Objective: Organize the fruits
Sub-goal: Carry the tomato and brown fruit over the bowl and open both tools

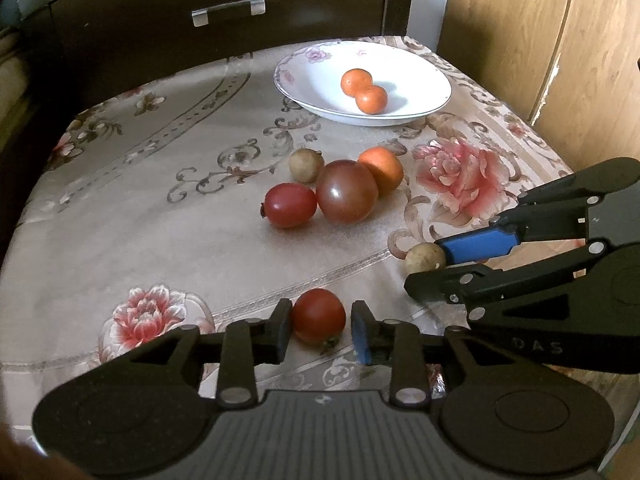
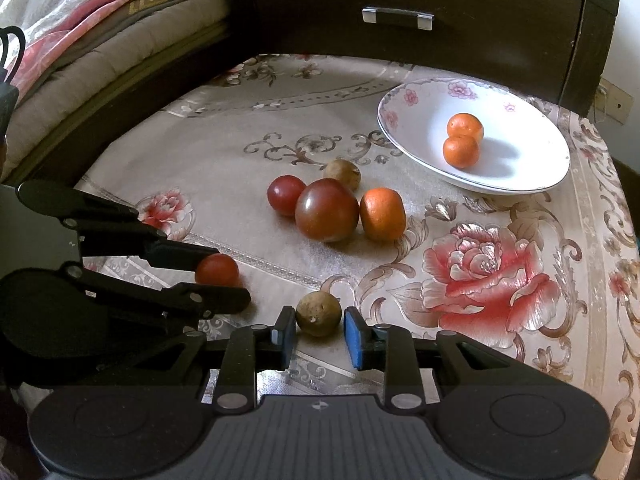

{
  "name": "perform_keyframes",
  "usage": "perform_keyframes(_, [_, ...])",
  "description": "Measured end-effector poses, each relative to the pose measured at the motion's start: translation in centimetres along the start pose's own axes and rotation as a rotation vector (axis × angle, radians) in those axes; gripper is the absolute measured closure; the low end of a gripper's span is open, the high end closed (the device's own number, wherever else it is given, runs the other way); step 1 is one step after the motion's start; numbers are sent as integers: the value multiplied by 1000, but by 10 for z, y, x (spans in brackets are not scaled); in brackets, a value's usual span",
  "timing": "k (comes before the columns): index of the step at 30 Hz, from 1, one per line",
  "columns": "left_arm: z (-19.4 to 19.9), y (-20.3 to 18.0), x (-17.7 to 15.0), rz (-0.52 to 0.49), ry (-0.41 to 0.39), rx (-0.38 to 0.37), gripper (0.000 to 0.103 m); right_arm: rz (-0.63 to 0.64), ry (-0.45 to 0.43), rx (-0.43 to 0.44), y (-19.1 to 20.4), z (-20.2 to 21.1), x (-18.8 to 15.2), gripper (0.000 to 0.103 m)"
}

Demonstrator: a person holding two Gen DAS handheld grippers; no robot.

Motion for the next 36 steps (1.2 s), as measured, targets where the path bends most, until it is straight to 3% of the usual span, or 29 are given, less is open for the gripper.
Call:
perform_keyframes(8, [1, 0, -1, 2, 13, -6, 64, 6, 1, -4, 2, -2, 2, 78])
perform_keyframes(11, [3, -1, -1, -2, 16, -3, 68, 10, 5, -4, 3, -2, 2, 84])
perform_keyframes(21, [6, -6, 7, 10, 8, -18, 68, -11, -11, -2, -2, 8, 1, 84])
perform_keyframes(36, [10, -12, 61, 11, -89, -15, 68, -82, -108, -51, -34, 28, 35, 82])
Point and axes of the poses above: each gripper's, at about its wrist camera, not at the fingertips, and z roughly against the way its jaws point, y to its left, x to its top, the point moved 9 cm from there along -z, roughly the way its jaws point, and after that the axes turned 3 degrees about x, right-handed, at the moved point
